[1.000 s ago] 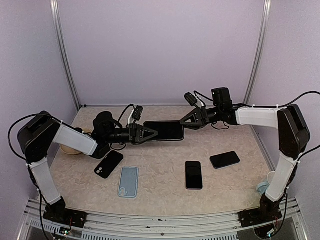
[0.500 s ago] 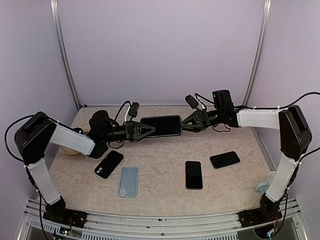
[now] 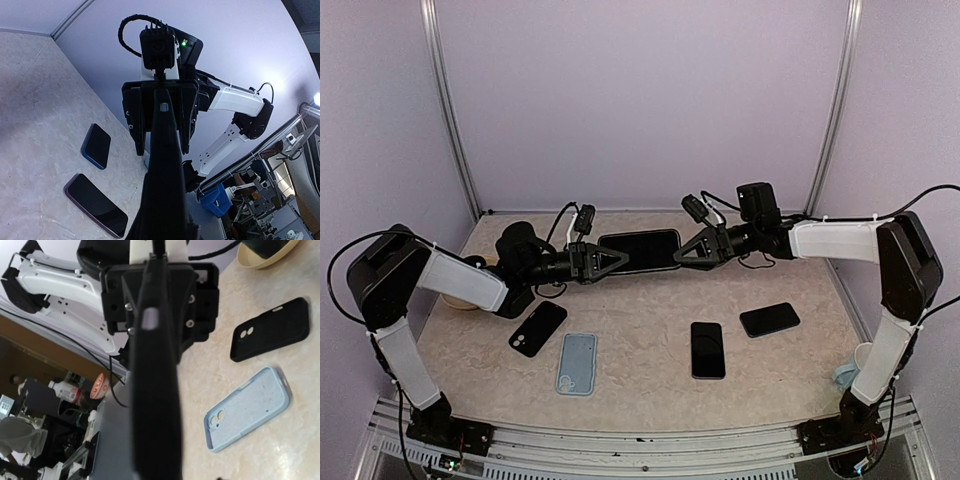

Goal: Put the phone into the phone case
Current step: Press the corner of the phone case at the bottom right corner of the phone case.

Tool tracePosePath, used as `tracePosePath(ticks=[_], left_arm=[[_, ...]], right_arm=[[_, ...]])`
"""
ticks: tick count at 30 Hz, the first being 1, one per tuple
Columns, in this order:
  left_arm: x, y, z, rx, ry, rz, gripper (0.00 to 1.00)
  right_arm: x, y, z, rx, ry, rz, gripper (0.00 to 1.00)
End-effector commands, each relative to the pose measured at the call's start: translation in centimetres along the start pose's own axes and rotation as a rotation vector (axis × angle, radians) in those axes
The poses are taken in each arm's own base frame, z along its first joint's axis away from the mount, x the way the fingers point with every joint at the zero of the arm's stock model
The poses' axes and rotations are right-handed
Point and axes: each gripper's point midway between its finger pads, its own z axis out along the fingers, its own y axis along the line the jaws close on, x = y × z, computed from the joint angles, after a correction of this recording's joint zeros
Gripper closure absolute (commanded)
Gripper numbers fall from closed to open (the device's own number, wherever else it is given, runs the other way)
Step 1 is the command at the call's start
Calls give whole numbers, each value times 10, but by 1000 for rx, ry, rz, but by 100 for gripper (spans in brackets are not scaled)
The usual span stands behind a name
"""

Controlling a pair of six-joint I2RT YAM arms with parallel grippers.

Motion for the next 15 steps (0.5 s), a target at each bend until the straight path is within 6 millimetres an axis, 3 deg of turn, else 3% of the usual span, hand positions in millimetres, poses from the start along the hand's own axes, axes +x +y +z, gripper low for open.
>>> tracePosePath(ticks=[1, 13, 14, 15], left_arm=[[-21, -26, -6, 53, -68, 95, 100], [-20, -17, -6, 26, -65, 77, 100], [-20, -16, -5, 25, -64, 78, 99], [-19, -16, -5, 22, -60, 74, 90]], right_arm=[[-2, 14, 3, -11, 2, -58, 59], [-5, 13, 3, 1, -3, -69, 100], [-6, 11, 3, 15, -6, -72, 100], [-7, 9, 3, 29, -7, -75, 100]])
